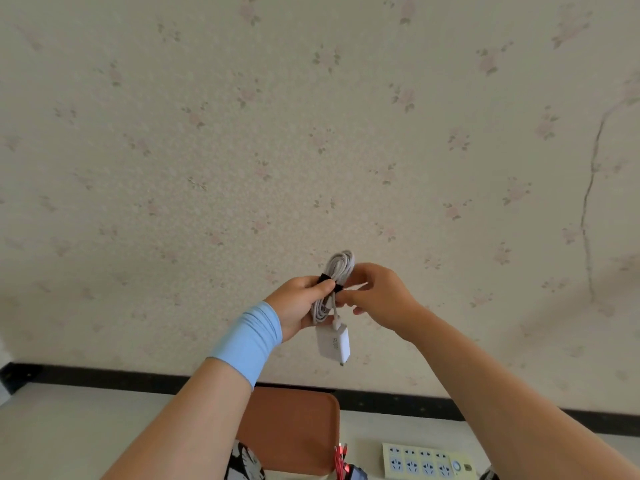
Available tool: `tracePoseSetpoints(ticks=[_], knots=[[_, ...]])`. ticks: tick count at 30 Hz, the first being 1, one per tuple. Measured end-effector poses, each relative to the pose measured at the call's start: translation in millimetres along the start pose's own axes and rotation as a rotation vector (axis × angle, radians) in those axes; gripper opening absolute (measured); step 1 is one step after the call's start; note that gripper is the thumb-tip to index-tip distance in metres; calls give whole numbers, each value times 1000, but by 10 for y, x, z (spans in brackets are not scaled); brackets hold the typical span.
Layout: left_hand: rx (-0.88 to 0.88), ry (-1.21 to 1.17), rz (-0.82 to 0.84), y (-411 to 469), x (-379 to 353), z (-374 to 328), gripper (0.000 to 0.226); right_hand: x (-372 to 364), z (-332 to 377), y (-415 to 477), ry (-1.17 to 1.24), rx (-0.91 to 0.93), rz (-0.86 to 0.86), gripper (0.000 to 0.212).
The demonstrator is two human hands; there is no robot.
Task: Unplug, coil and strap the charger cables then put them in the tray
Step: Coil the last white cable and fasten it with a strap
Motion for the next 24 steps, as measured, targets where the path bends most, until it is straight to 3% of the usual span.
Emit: tracePoseSetpoints(ticks=[3,7,9,17,24], knots=[[-47,-71,-46,32,-18,-1,26,-24,-14,2,214,-68,38,10],[-110,-84,-114,38,-5,2,23,-51,-14,20,324,-85,-35,9],[-140,36,-169,33,27,-14,19,-59,-32,31,342,-99,-58,7],[-157,408,-197,-65,175,-70,17,-114,-82,68,208,-66,76,10],[-244,342,-270,-82,153,5,18,-200,-157,82,233,-45,131,16]])
Point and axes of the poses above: each hand's wrist, its own y-axis towards the middle knuckle, its own x-axis out of the back of the hand, z = x × y, the point moved 2 cm from there along y, towards the middle knuckle, and after that the axes turned 3 degrees about z, right-handed, at the moved point
